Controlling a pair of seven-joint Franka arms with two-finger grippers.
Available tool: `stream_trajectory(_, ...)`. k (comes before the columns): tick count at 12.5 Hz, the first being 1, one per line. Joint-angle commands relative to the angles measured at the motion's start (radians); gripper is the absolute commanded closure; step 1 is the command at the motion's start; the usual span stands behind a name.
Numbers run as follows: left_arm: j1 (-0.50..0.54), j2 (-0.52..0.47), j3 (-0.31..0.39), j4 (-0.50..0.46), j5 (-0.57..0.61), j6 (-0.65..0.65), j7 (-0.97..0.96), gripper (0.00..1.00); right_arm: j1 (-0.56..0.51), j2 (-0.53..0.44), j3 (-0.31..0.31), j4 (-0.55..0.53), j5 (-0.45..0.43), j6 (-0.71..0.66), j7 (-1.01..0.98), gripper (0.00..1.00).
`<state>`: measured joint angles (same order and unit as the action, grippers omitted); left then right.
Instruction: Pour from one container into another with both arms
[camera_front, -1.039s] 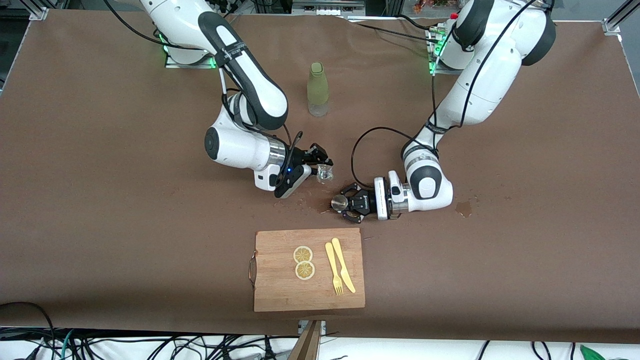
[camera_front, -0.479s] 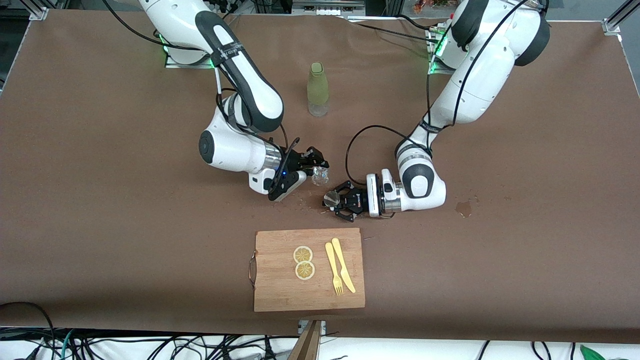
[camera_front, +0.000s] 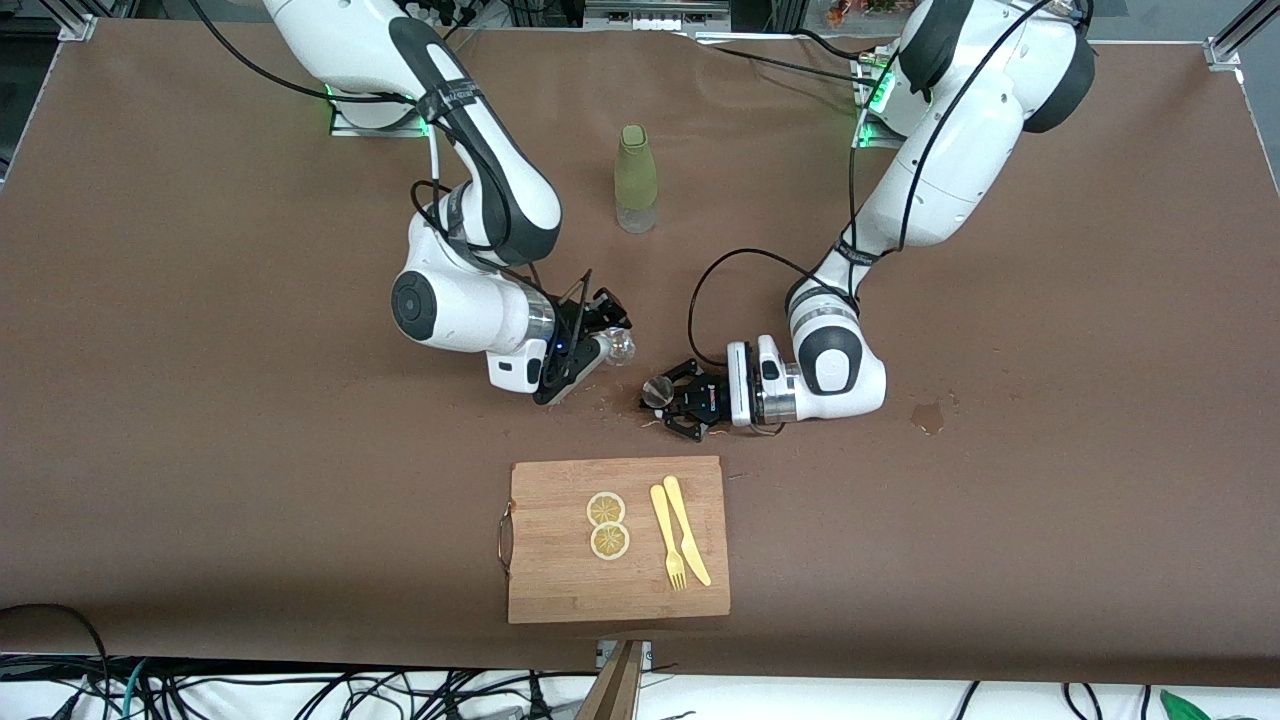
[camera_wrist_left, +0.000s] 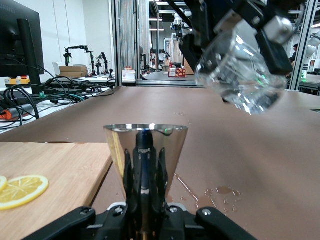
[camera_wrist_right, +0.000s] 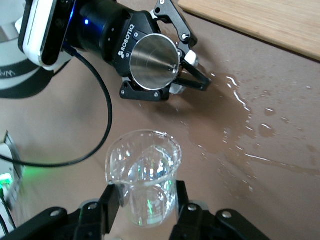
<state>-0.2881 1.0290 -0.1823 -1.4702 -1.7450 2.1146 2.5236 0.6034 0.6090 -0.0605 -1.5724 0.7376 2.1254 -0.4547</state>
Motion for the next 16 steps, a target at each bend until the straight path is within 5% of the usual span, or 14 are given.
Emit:
stream_trajectory(1,-0.009,0.020,0.001,0.024,-0.036,0.004,0.041,1.00,-0.005,-0.006,0.002,0.032,-0.078,-0.036,0.016,0.84)
stream_trajectory(16,-0.009,0.017,-0.034,0.027,-0.060,0.007,0.041,1.00,0.062,0.097,-0.015,0.225,-0.461,-0.082,0.001,0.84)
